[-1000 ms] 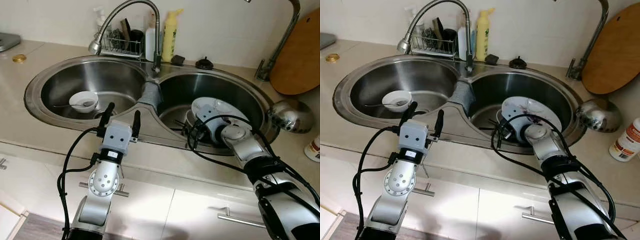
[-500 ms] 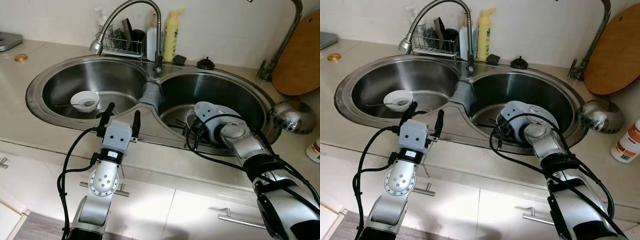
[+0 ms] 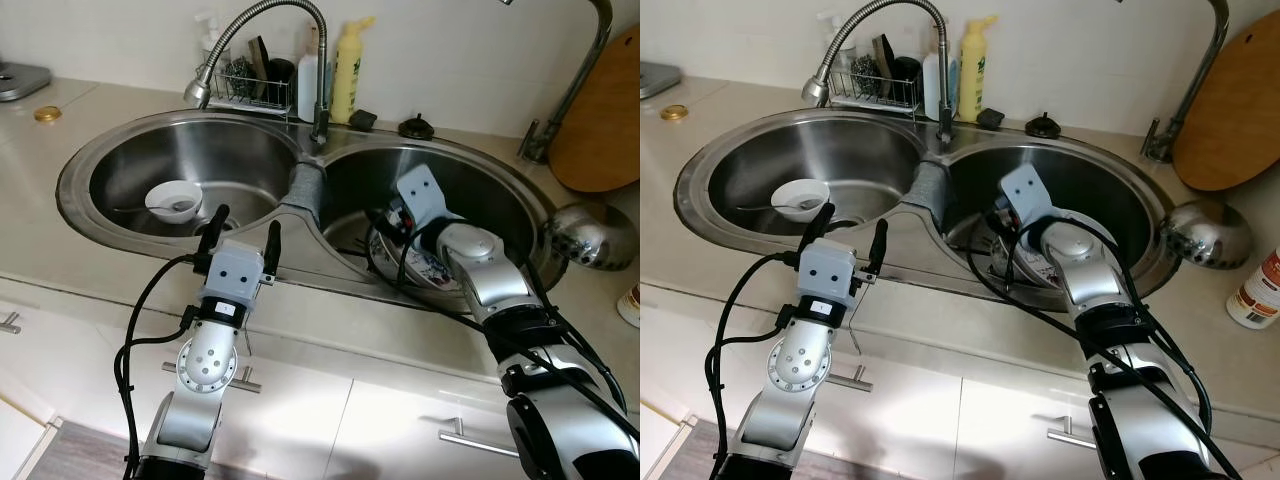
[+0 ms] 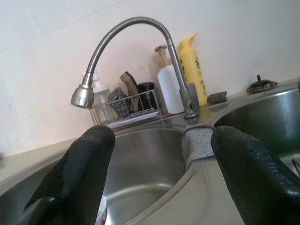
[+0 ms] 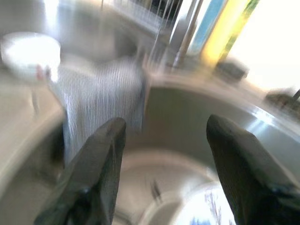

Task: Kitchen organization

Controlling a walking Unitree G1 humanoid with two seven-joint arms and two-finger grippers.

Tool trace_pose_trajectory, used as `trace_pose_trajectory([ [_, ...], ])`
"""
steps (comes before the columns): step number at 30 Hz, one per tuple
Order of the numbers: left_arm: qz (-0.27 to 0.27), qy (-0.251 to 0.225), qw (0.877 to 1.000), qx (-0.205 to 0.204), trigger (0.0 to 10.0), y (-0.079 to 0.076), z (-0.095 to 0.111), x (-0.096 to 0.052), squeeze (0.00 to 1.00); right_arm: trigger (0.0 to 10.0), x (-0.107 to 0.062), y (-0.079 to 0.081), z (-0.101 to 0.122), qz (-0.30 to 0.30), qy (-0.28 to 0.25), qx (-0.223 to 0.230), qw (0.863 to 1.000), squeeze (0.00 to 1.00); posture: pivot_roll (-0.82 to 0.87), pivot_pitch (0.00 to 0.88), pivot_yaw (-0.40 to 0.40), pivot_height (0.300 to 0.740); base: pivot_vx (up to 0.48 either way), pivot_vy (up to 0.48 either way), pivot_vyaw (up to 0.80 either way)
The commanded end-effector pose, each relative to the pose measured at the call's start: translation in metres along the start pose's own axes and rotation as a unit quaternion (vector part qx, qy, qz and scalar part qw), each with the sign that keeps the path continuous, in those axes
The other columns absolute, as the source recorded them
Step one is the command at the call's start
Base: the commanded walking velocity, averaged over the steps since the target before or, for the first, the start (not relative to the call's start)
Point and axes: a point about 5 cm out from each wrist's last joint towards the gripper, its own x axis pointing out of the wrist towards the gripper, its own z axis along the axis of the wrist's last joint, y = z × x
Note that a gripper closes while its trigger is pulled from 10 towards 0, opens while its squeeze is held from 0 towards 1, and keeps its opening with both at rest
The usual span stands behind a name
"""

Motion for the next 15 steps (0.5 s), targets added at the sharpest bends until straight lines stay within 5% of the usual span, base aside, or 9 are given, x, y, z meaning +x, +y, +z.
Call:
trace_pose_trajectory([
  [1, -0.004, -0.001, 1.0, -0.007, 10.0, -0.002, 0.002, 0.001, 0.0, 10.0, -0.004, 0.0, 0.018, -0.017, -0.054, 0.023, 0.998, 1.0, 0.12, 0.0, -0.057, 0.74, 0.0, 0.0, 0.0],
  [7, -0.001, 0.0, 1.0, -0.017, 10.0, -0.002, 0.003, 0.001, 0.0, 10.0, -0.019, 0.0, 0.023, -0.106, -0.097, 0.044, 0.989, 1.0, 0.12, 0.0, -0.058, 0.74, 0.0, 0.0, 0.0],
  [8, 0.0, 0.001, 1.0, -0.02, 10.0, -0.002, 0.003, 0.002, 0.0, 10.0, -0.025, -0.002, 0.022, -0.148, -0.104, 0.027, 0.983, 0.0, 0.12, 0.0, -0.059, 0.74, 0.0, 0.0, 0.0],
  [15, 0.001, -0.006, 1.0, -0.025, 10.0, 0.0, 0.005, 0.003, 0.0, 10.0, -0.048, 0.008, 0.014, -0.223, -0.128, 0.011, 0.966, 0.0, 0.12, 0.0, -0.061, 0.74, 0.0, 0.0, 0.0],
])
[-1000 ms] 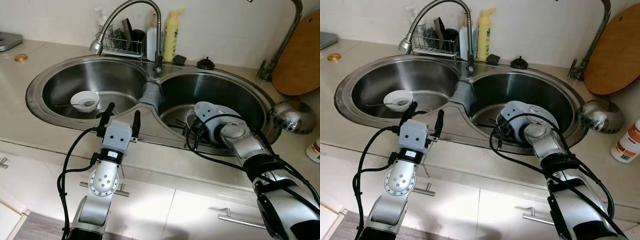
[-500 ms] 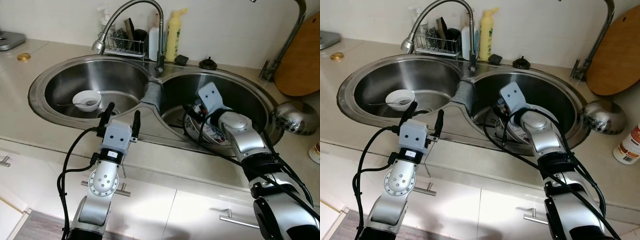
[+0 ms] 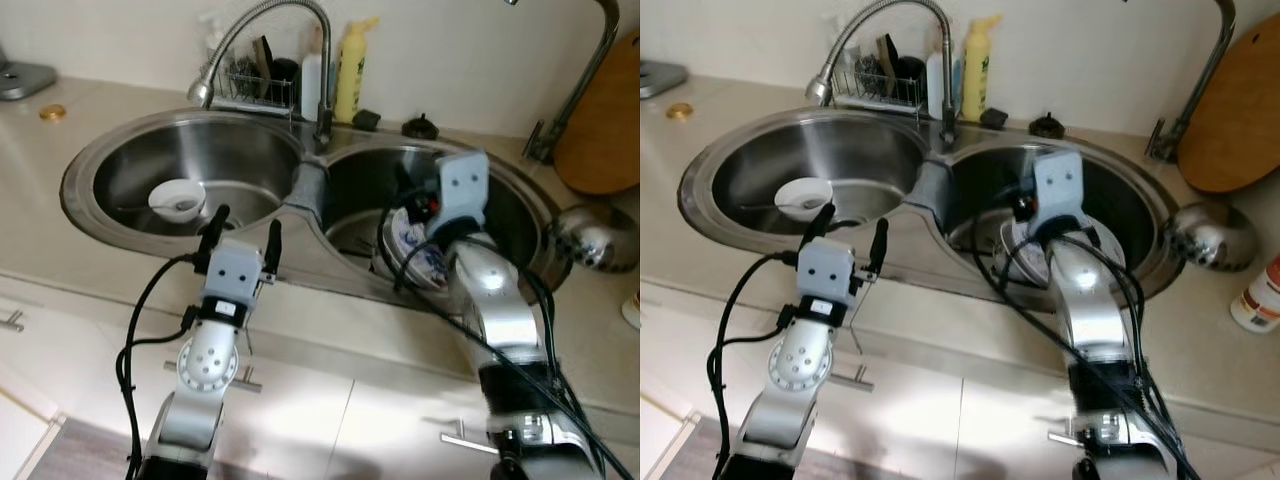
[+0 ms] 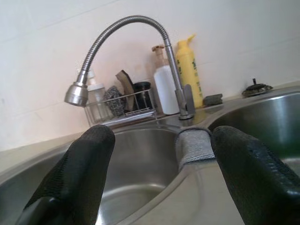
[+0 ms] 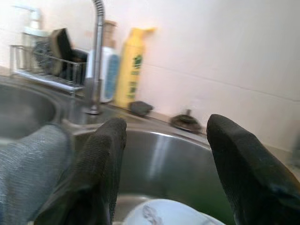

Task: Kitchen organization

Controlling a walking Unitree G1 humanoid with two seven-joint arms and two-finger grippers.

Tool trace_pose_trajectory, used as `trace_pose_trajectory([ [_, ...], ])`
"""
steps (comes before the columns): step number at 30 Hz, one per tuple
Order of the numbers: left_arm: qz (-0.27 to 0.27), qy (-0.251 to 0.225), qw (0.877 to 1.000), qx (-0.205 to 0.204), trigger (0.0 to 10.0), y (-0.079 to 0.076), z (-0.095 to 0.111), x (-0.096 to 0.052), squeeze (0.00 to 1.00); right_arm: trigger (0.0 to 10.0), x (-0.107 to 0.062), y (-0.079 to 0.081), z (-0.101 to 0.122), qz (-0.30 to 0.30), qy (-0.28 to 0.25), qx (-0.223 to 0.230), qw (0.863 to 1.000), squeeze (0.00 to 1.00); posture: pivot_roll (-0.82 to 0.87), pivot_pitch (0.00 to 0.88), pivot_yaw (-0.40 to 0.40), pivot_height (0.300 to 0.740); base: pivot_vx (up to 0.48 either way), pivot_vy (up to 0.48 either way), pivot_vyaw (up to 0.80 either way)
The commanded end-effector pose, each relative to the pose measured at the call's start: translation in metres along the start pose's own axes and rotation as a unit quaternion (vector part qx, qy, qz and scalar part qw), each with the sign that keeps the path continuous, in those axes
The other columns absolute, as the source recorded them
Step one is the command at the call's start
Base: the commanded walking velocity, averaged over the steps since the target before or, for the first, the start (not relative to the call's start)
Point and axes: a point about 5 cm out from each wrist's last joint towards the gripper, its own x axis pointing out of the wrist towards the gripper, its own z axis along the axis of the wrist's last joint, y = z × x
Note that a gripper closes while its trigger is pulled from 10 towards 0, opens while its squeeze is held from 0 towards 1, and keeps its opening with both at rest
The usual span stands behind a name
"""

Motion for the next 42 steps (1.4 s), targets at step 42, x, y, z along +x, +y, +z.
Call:
trace_pose_trajectory([
  [42, -0.008, -0.017, 1.0, -0.009, 10.0, -0.001, 0.007, 0.002, 0.0, 10.0, -0.016, 0.01, 0.009, -0.046, -0.023, 0.019, 0.999, 0.0, 0.12, 0.0, -0.064, 0.74, 0.0, 0.306, 0.0],
])
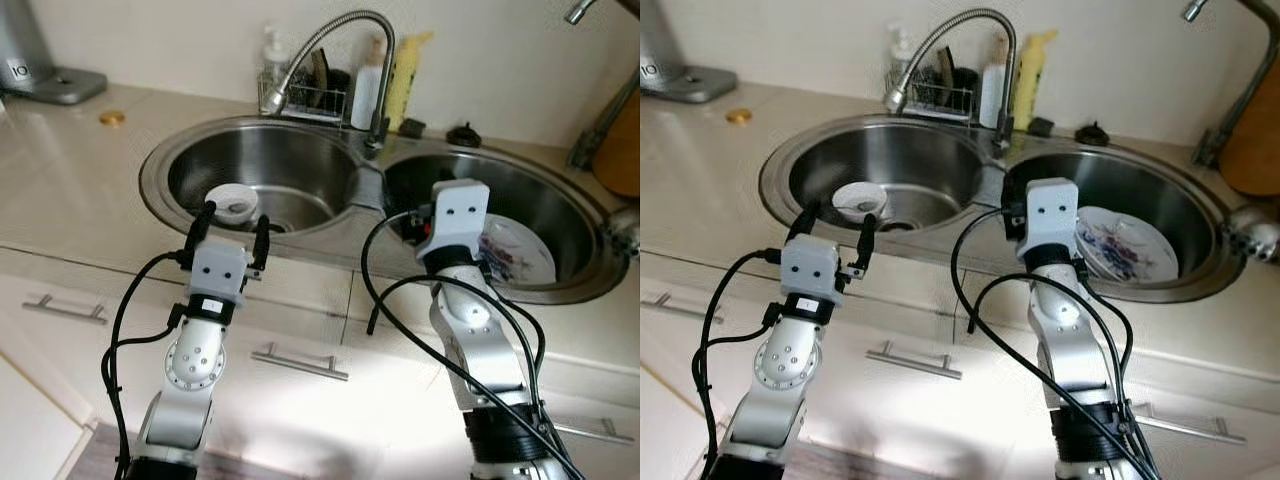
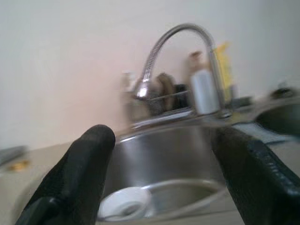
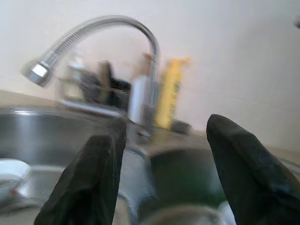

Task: Kitchen organization

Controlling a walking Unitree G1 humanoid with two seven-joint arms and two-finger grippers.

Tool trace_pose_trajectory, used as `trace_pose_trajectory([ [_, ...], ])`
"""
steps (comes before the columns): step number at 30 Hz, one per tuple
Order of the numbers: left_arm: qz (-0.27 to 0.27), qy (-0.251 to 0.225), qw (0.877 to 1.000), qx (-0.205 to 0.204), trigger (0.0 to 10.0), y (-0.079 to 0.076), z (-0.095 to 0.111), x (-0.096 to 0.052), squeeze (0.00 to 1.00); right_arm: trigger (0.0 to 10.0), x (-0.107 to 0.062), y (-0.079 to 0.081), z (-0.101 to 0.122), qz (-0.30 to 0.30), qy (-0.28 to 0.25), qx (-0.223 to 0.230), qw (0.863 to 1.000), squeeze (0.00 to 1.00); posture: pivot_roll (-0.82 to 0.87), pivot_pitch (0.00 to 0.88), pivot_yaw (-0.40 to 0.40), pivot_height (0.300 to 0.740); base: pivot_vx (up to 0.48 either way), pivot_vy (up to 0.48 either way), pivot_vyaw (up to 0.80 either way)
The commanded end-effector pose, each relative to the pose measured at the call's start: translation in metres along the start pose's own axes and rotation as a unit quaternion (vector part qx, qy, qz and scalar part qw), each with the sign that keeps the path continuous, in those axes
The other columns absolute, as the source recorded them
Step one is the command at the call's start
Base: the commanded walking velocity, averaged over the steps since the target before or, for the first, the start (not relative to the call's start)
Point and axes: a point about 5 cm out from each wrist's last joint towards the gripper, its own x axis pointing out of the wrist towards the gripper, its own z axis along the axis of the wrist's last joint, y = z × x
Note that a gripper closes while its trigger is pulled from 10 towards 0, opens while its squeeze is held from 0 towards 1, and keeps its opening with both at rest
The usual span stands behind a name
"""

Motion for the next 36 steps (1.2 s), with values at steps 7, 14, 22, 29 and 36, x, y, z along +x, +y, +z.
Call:
trace_pose_trajectory([
  [7, 0.001, 0.0, 1.0, 0.01, 10.0, 0.0063, 0.0002, 0.0014, 0.0, 10.0, -0.0005, 0.0027, 0.0058, 0.001, -0.011, -0.008, 1.0, 0.0, 0.12, 0.0, -0.058, 0.74, 0.0, 0.4, 0.0],
  [14, -0.002, 0.001, 1.0, 0.01, 10.0, 0.006, -0.0002, 0.001, 0.0, 10.0, -0.0024, -0.0004, 0.0039, -0.008, -0.006, -0.007, 1.0, 0.0, 0.12, 0.0, -0.056, 0.74, 0.0, 0.392, 0.0],
  [22, -0.002, 0.002, 1.0, 0.009, 10.0, 0.0052, -0.0002, 0.0007, 0.0, 10.0, -0.002, -0.0017, 0.0029, -0.01, -0.001, -0.009, 1.0, 0.0, 0.12, 0.0, -0.058, 0.74, 0.0, 0.365, 0.0],
  [29, -0.002, 0.003, 1.0, 0.009, 10.0, 0.0053, -0.0006, 0.0006, 0.0, 10.0, -0.0019, -0.0018, 0.0024, -0.012, 0.003, -0.011, 1.0, 0.0, 0.12, 0.0, -0.059, 0.74, 0.0, 0.363, -0.29],
  [36, -0.003, 0.004, 1.0, 0.008, 10.0, 0.0052, -0.0011, 0.0008, 0.0, 10.0, -0.0008, -0.005, -0.0007, -0.018, 0.012, -0.014, 1.0, 0.0, 0.12, 0.0, -0.058, 0.74, 0.0, 0.363, -0.8],
])
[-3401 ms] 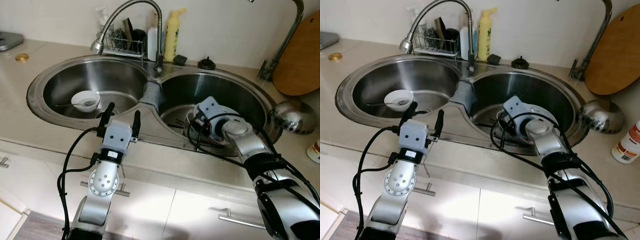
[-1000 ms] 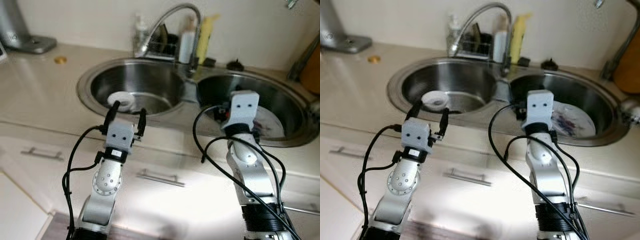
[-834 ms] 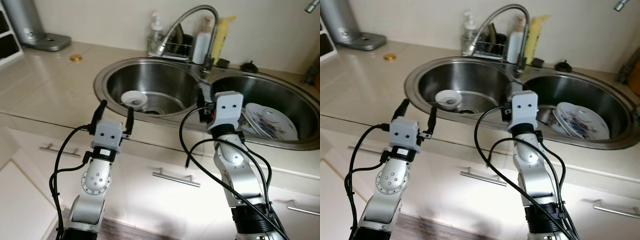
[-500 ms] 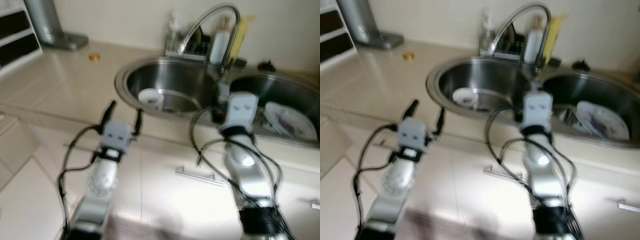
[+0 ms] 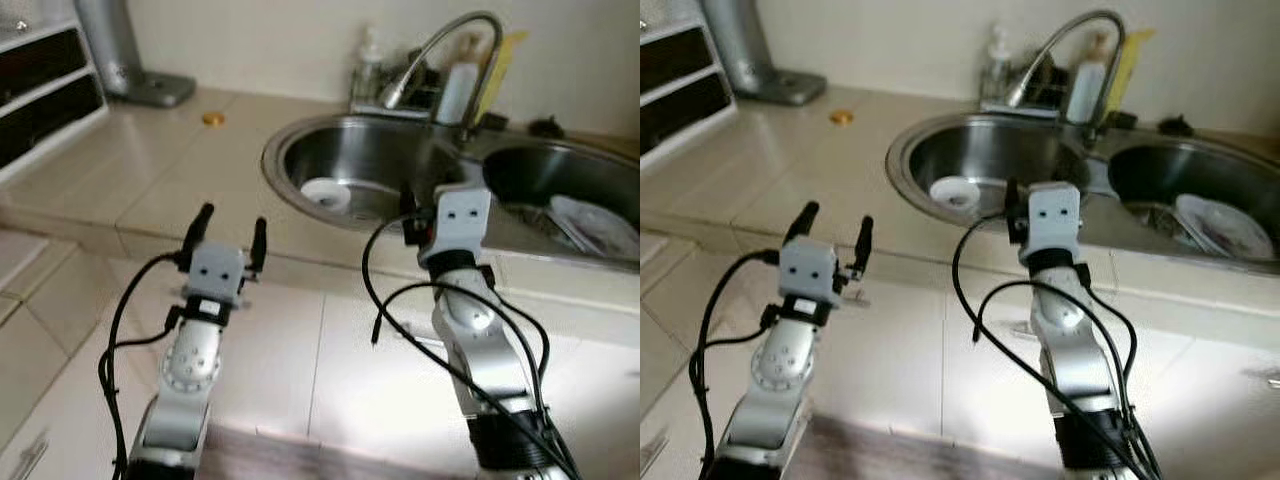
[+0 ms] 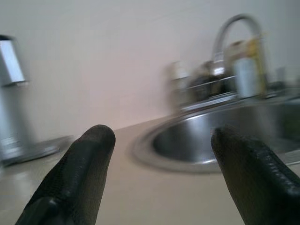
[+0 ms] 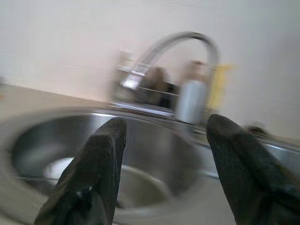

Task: Kitchen organization

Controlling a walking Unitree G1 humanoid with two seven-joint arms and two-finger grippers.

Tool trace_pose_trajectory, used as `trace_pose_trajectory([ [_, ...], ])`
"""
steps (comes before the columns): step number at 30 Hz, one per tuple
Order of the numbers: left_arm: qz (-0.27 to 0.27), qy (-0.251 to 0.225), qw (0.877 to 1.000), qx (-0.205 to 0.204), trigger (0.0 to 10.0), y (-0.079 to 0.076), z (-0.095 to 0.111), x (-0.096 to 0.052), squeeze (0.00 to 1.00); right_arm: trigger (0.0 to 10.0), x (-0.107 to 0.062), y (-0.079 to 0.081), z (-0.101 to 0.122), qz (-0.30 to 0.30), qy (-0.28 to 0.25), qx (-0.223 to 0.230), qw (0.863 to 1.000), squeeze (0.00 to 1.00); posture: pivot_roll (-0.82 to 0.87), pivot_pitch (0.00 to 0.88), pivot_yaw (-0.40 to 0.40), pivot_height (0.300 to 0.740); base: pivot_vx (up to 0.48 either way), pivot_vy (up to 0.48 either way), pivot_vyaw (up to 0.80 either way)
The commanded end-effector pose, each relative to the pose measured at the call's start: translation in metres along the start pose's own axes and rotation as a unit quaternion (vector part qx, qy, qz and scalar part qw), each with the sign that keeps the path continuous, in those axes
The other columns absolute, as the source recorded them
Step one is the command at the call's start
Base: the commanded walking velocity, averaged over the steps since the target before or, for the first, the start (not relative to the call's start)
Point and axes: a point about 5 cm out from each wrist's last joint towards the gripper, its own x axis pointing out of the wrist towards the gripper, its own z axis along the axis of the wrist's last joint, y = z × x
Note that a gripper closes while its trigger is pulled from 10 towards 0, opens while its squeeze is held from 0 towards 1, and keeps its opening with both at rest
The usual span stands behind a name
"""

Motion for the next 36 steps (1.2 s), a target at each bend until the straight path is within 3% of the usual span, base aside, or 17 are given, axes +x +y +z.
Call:
trace_pose_trajectory([
  [1, -0.011, -0.005, 1.0, -0.004, 10.0, -0.0055, 0.0033, 0.003, 0.0, 10.0, 0.0009, -0.0057, -0.0027, -0.013, 0.009, -0.001, 1.0, 0.0, 0.12, 0.0, -0.058, 0.74, 0.0, 0.356, -0.8],
  [11, -0.011, -0.006, 1.0, -0.003, 10.0, -0.0055, 0.0034, 0.0025, 0.0, 10.0, 0.0008, -0.0061, -0.0025, -0.013, 0.006, -0.008, 1.0, 0.0, 0.12, 0.0, -0.057, 0.74, 0.0, 0.343, -0.8],
  [36, -0.011, -0.008, 1.0, 0.0, 10.0, -0.0061, 0.0036, 0.0018, 0.0, 10.0, -0.001, 0.0007, -0.0066, 0.004, 0.011, -0.018, 1.0, 0.0, 0.12, 0.0, -0.061, 0.74, 0.0, 0.041, 0.0],
])
